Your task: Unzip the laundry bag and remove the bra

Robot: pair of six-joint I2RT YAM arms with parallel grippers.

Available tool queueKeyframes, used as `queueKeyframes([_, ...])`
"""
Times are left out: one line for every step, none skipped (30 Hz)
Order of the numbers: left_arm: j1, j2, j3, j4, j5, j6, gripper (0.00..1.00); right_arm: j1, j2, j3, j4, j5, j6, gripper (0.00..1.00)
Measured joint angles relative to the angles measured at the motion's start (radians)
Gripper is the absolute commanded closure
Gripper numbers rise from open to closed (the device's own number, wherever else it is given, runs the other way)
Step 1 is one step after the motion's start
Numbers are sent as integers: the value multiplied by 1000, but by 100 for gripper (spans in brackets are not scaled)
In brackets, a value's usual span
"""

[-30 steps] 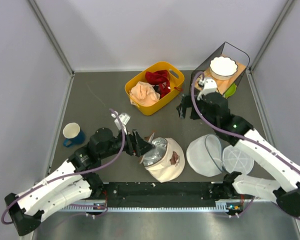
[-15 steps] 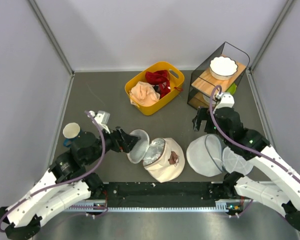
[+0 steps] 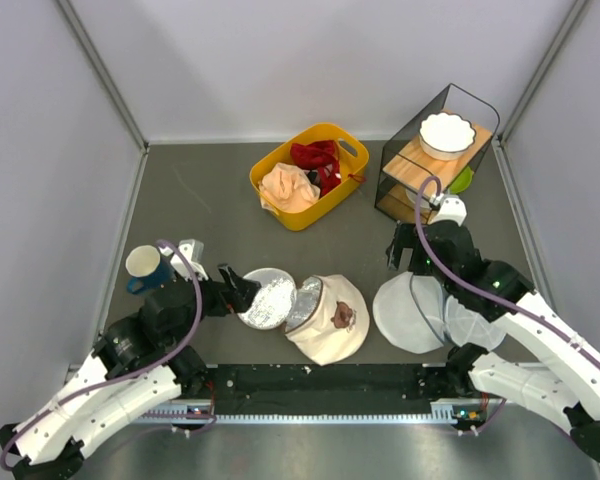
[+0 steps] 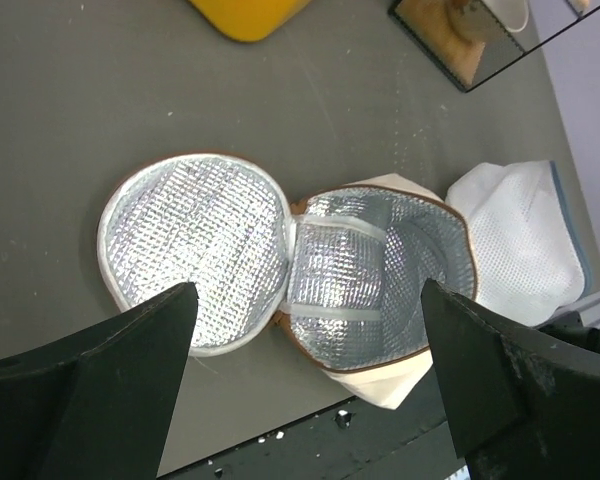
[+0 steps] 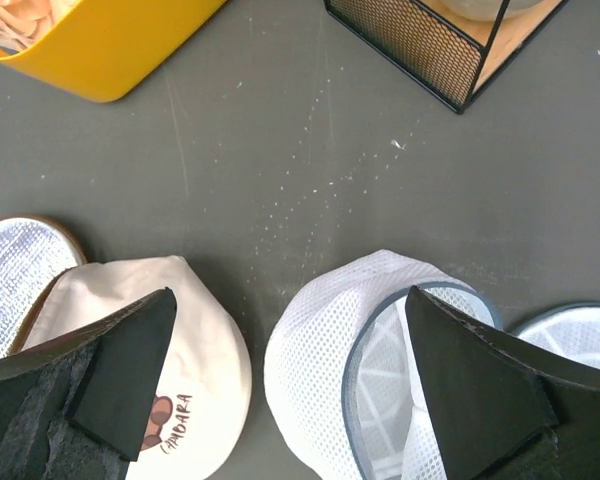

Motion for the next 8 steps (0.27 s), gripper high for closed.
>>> queueKeyframes([0, 0, -8, -5, 0, -5, 1, 0, -3, -7, 0, 0, 4, 1])
queueKeyframes([0, 0, -11, -11, 1, -8, 1, 0, -6, -15, -2, 2, 9, 1])
queueKeyframes([0, 0, -12, -14, 1, -9, 1, 0, -6, -20, -5, 3, 14, 1])
queueKeyframes([0, 0, -12, -14, 1, -9, 1, 0, -7, -24, -5, 5, 17, 1])
queueKeyframes([0, 0, -12, -13, 1, -9, 1, 0, -6, -26, -8, 7, 18, 1])
queueKeyframes([0, 0, -12, -13, 1, -9, 1, 0, -6, -27, -8, 10, 21, 1])
queueKeyframes([0, 0, -12, -13, 1, -9, 1, 0, -6, -27, -8, 12, 23, 1])
queueKeyframes([0, 1, -12, -13, 1, -10, 1, 0, -6, -27, -7, 14, 24, 1])
